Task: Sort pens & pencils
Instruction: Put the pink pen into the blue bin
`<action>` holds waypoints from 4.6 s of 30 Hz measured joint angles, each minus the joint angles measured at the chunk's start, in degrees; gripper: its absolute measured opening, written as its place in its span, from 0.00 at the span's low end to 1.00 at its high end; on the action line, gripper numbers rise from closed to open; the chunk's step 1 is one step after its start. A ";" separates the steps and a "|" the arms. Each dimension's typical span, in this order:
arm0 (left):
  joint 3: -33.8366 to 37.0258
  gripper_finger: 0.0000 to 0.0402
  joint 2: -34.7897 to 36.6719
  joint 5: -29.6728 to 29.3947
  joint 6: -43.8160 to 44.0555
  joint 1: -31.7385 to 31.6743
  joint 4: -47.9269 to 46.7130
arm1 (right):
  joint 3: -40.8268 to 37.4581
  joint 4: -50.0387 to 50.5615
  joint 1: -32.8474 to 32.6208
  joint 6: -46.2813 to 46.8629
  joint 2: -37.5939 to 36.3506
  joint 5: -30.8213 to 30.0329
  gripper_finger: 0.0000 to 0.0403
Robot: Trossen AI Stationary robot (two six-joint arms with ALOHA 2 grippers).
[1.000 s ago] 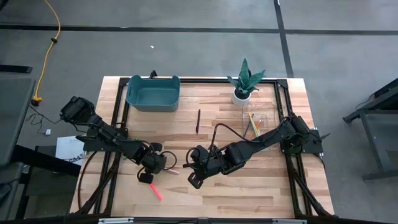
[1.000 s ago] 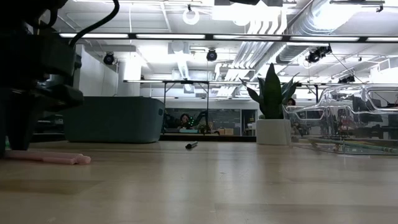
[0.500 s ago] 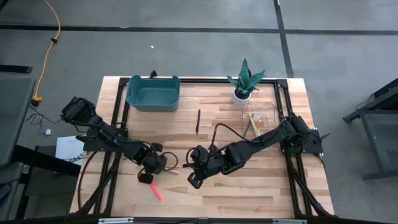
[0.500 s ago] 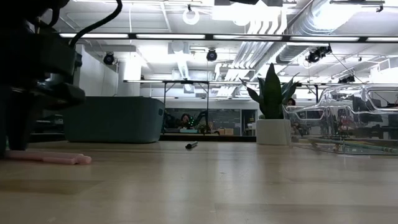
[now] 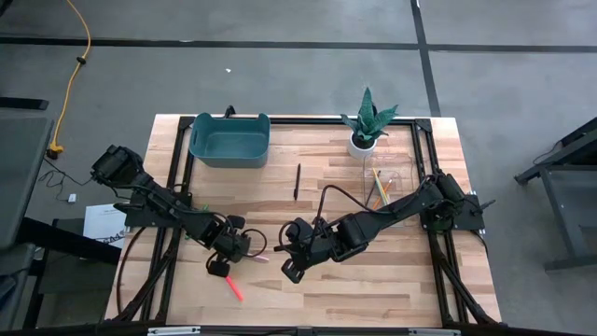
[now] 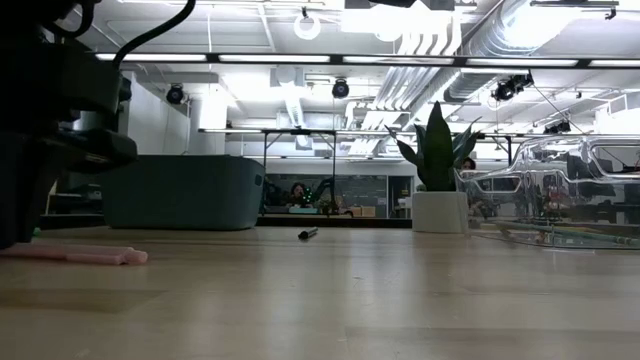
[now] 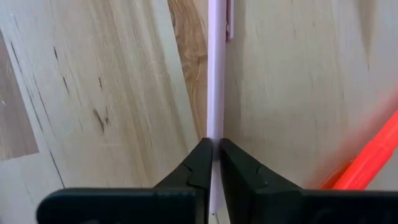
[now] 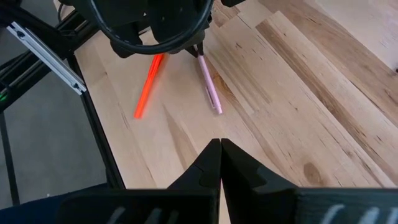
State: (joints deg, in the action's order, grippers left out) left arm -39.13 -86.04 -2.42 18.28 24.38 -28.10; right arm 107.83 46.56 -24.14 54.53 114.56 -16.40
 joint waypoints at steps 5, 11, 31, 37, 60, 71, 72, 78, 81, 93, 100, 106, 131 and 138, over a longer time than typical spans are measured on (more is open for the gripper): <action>0.02 0.05 0.00 0.22 0.00 0.00 0.00 | 0.00 0.00 0.00 0.02 0.00 0.00 0.00; 0.02 0.05 0.00 0.24 0.00 0.00 -0.42 | 0.00 0.00 0.00 0.03 0.00 0.00 0.00; 0.20 0.19 -0.15 1.25 -0.91 -0.02 -1.60 | 0.00 -0.04 -0.02 -0.14 0.00 -0.32 0.00; 0.10 0.13 -0.11 1.33 -0.89 -0.02 -3.54 | 0.00 -0.04 -0.02 -0.14 0.00 -0.42 0.00; 0.04 0.14 -0.02 3.71 -1.53 -0.04 -5.15 | 0.00 -0.28 0.00 -0.55 0.00 -0.77 0.00; 0.04 0.14 0.00 4.33 -1.74 -0.04 -5.49 | 0.00 -0.28 -0.02 -0.55 -0.01 -0.79 0.00; 0.04 0.14 0.00 4.33 -1.74 -0.04 -5.51 | 0.00 -0.28 -0.02 -0.55 0.00 -0.79 0.00; 0.04 0.14 0.00 4.44 -1.74 -0.04 -5.53 | 0.00 -0.28 -0.32 -0.55 -0.02 -1.49 0.00; 0.04 0.14 0.00 4.48 -1.69 -0.04 -5.53 | 0.00 -0.28 -0.37 -0.55 -0.01 -1.51 0.00; 0.04 0.04 0.04 4.41 -1.44 -0.02 -5.64 | 0.00 -0.37 -0.39 -0.44 -0.02 -1.51 0.00; 0.04 0.07 0.02 4.28 -0.95 0.00 -6.04 | 0.00 -0.48 -0.37 -0.40 -0.02 -1.51 0.00; 0.04 0.05 0.18 3.82 0.03 0.02 -6.20 | 0.00 -0.48 -0.39 -0.02 -0.02 -1.68 0.00; -8.62 0.06 0.26 -2.27 -10.50 -11.82 -19.97 | 0.01 -0.71 -1.03 1.04 -0.02 -2.73 0.00; -12.89 0.07 0.84 -5.02 -17.05 -17.95 -25.99 | 0.04 1.27 -2.31 2.67 -0.64 -6.46 0.00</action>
State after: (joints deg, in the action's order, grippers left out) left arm -52.02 -85.20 -7.44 1.23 6.43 -54.08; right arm 107.87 47.83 -26.45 57.20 113.93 -22.86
